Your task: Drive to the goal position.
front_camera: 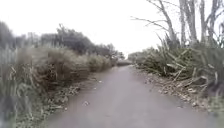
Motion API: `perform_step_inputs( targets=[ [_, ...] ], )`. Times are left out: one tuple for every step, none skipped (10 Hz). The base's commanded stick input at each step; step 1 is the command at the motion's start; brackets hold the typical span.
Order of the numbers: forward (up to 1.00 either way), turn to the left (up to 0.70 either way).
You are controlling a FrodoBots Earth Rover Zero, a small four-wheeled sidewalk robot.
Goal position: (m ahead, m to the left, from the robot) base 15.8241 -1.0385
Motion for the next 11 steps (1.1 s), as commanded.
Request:
perform_step_inputs(
  targets=[
    [0.85, 0.0],
    [0.85, 0.0],
    [0.85, 0.0],
    [0.85, 0.0],
    [0.85, 0.0],
    [0.85, -0.03],
    [0.85, -0.16],
    [0.85, -0.28],
    [0.85, -0.27],
    [0.85, -0.16],
    [0.85, -0.04]
  ],
)
